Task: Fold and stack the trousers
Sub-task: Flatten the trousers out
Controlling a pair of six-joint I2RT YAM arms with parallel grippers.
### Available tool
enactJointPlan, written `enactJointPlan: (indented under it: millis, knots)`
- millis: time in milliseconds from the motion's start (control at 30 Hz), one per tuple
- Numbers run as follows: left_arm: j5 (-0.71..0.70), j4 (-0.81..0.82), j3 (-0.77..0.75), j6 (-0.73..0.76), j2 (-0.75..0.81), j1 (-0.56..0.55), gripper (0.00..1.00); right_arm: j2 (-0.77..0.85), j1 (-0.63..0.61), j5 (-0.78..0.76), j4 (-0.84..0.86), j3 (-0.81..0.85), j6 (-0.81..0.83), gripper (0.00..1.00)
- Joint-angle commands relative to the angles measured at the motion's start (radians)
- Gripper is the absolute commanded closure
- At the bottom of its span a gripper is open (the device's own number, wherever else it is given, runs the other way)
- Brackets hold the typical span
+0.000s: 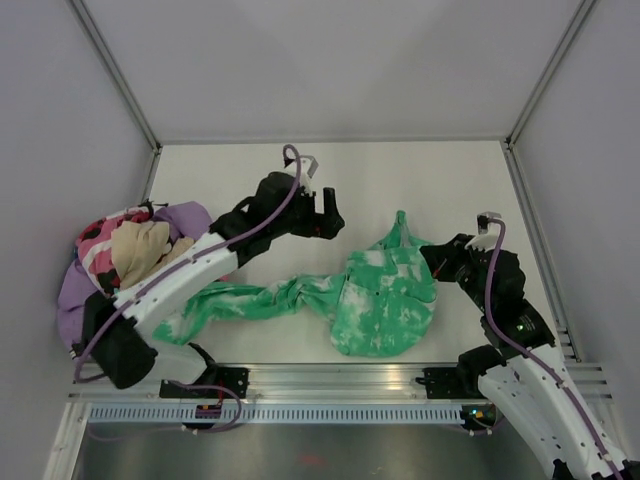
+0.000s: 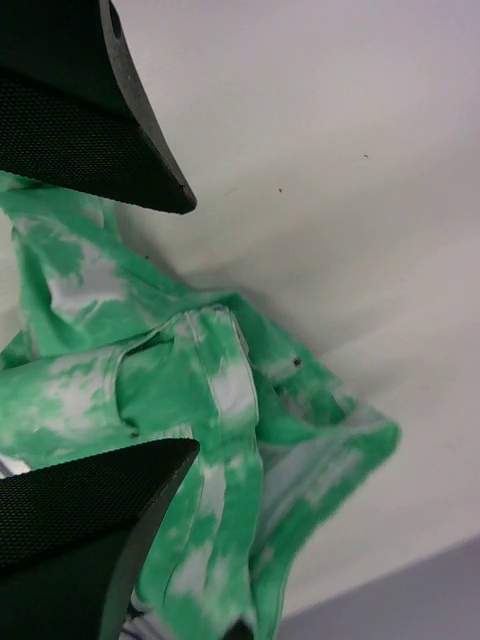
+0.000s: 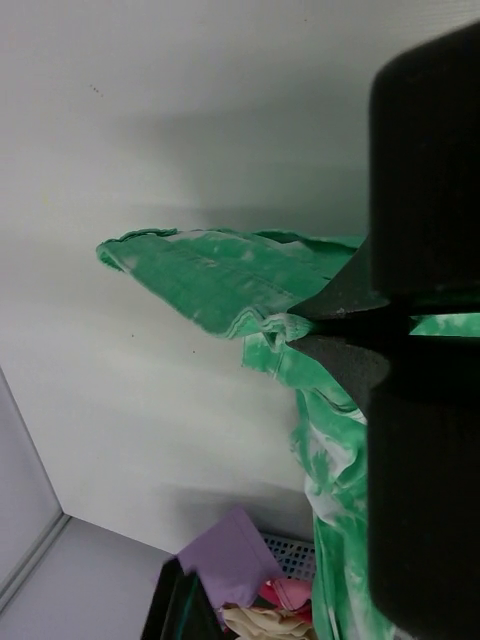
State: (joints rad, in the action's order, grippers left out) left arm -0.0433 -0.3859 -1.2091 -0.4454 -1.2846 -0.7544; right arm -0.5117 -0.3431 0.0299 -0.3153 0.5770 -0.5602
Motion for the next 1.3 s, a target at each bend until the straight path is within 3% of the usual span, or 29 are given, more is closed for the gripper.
enactJointPlan:
  millis: [0,133,367,833,933,1000,1033,1067,1133,1167,1267]
  knots:
    - [0.120,0.056,-0.007,0.063,-0.163,0.030,0.02,-0.008,0.001,-0.021,-0.036,0.049,-0.012,0.94]
    - [0.316,0.189,0.006,0.074,-0.261,0.030,0.03,-0.011,0.001,0.010,-0.030,0.011,-0.059,0.97]
    - [0.467,0.353,0.110,-0.010,-0.387,0.023,0.08,0.045,0.001,-0.024,-0.050,-0.011,-0.076,0.94]
    - [0.332,0.504,0.187,-0.035,-0.505,-0.031,0.09,-0.056,0.001,0.021,0.002,0.012,-0.040,0.93]
    - [0.368,0.596,0.210,-0.087,-0.530,-0.049,0.20,-0.059,0.001,0.015,0.041,-0.005,-0.041,0.93]
    - [0.378,0.640,0.227,-0.099,-0.526,-0.074,0.35,-0.076,0.003,0.008,0.048,0.000,-0.046,0.93]
    - [0.373,0.647,0.230,-0.098,-0.500,-0.083,0.46,-0.082,0.001,0.008,0.047,0.004,-0.044,0.93]
    - [0.356,0.644,0.229,-0.095,-0.481,-0.088,0.70,-0.097,0.001,0.002,0.047,0.006,-0.044,0.93]
    - [0.323,0.602,0.223,-0.082,-0.440,-0.095,0.92,-0.113,0.001,-0.021,0.038,0.014,-0.044,0.94]
    - [0.306,0.587,0.220,-0.076,-0.388,-0.095,0.98,-0.132,0.001,-0.063,0.025,0.017,-0.041,0.94]
    - [0.209,0.509,0.224,-0.039,-0.249,-0.095,0.98,-0.183,0.001,-0.152,0.001,0.043,-0.038,0.95]
